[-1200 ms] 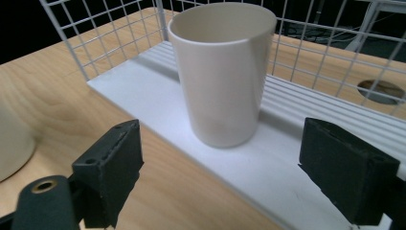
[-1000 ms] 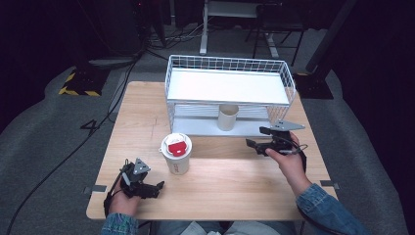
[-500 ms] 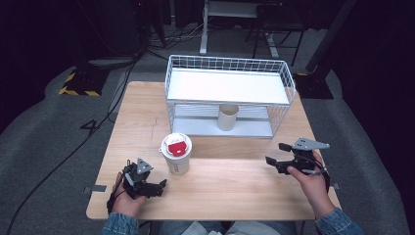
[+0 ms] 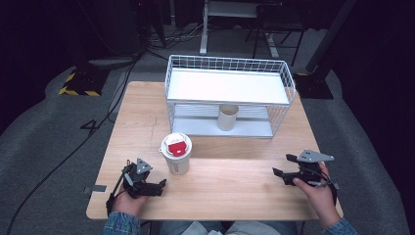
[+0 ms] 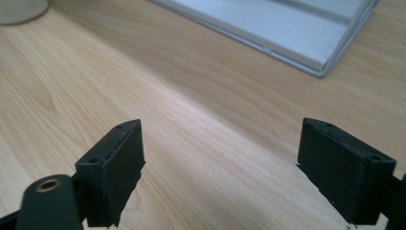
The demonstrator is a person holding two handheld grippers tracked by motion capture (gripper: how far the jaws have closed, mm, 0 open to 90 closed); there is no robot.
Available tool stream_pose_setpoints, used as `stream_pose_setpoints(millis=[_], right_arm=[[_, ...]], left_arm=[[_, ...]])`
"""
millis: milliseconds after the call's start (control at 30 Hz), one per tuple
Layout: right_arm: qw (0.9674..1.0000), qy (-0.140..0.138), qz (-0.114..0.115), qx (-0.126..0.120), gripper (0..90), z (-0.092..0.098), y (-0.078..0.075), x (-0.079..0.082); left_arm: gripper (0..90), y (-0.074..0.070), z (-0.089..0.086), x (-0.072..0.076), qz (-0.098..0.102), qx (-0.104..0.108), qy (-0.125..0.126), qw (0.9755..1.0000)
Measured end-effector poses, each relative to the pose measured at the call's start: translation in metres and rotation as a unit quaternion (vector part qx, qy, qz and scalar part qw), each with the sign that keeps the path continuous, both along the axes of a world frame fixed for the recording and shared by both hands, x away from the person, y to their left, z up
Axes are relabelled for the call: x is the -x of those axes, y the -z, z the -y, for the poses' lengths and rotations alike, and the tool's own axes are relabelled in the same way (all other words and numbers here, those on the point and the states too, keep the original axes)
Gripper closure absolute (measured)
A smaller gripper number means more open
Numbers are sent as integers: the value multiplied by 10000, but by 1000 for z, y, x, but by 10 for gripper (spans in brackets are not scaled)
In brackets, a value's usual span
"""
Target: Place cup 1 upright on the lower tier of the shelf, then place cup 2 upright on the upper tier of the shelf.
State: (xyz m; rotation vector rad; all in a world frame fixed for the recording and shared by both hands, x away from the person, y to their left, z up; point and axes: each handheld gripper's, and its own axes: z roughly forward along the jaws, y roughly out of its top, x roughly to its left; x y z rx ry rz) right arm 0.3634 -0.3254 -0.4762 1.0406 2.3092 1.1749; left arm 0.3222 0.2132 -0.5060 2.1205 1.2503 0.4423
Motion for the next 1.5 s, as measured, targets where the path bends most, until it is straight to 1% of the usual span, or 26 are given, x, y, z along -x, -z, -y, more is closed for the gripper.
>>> stream_pose_setpoints(millis=[200, 300, 367, 433, 500, 533, 567, 633, 733, 900, 933, 967, 1000, 1033, 1067, 1100, 1167, 1200, 1233, 1267, 1300, 1333, 1367, 1433, 1467, 1500], right_arm=[[9997, 44, -222, 119, 167, 4, 11, 0], [9993, 9, -255, 259, 167, 4, 14, -1], [9990, 23, -290, 327, 167, 4, 16, -1], [9989, 40, -347, 309, 167, 3, 19, -2], [9986, 33, -377, 362, 167, 2, 20, -3], [9985, 21, -388, 389, 166, 1, 21, -3], [9983, 15, -409, 416, 167, 1, 22, -3], [9981, 24, -440, 430, 167, 0, 24, -4], [9980, 49, -463, 436, 161, 0, 25, -5], [9981, 62, -410, 451, 159, -2, 27, -5], [9982, 77, -386, 459, 157, -3, 27, -4], [9982, 85, -377, 452, 156, -3, 27, -4], [9982, 85, -377, 452, 156, -3, 27, -4], [9983, 87, -367, 444, 156, -3, 27, -4], [9984, 99, -346, 430, 154, -3, 28, -4], [9984, 99, -346, 430, 154, -3, 28, -4], [9985, 97, -328, 420, 150, -4, 28, -5], [9985, 97, -328, 420, 150, -4, 28, -5], [9985, 97, -326, 431, 150, -4, 28, -5], [9985, 89, -329, 432, 150, -4, 28, -5], [9984, 91, -333, 439, 150, -4, 28, -5], [9984, 91, -333, 439, 150, -4, 28, -5], [9984, 92, -331, 442, 149, -4, 28, -6], [9984, 101, -327, 446, 148, -4, 28, -6], [9984, 99, -325, 447, 148, -5, 28, -6], [9984, 99, -326, 445, 148, -5, 28, -6]], left_arm=[[2, 0, -1, 0, -15, -10, 24, 10000], [0, -1, -1, 0, -32, -14, 34, 10000], [0, -1, -1, 1, -38, 48, 34, 10000], [0, -2, -1, 1, -52, 98, 97, 9999], [0, -4, -1, 3, 44, 165, 95, 9998], [0, -6, -2, 3, 89, 154, 163, 9997], [0, -7, -2, 5, 147, 229, 138, 9995], [0, -10, -3, 6, 253, 270, 160, 9992], [0, -15, -4, 9, 455, 396, 221, 9979], [0, -22, -9, 14, 875, 642, 487, 9929], [0, -24, -9, 16, 980, 788, 535, 9906], [0, -25, -9, 17, 1039, 822, 550, 9897], [0, -25, -9, 17, 1039, 822, 550, 9897], [0, -27, -9, 18, 1135, 875, 600, 9878], [0, -29, -9, 20, 1255, 1045, 633, 9845], [0, -29, -9, 20, 1255, 1045, 633, 9845], [0, -32, -8, 22, 1402, 1306, 676, 9791], [0, -32, -8, 22, 1402, 1306, 676, 9791], [0, -32, -8, 22, 1485, 1364, 733, 9767], [0, -33, -7, 22, 1524, 1409, 753, 9753], [0, -33, -5, 21, 1591, 1497, 809, 9725], [0, -33, -5, 21, 1591, 1497, 809, 9725], [0, -33, -4, 21, 1613, 1586, 807, 9707], [0, -34, -1, 19, 1616, 1627, 782, 9702], [0, -33, 2, 18, 1643, 1650, 769, 9695], [0, -33, 3, 17, 1634, 1652, 754, 9697]])
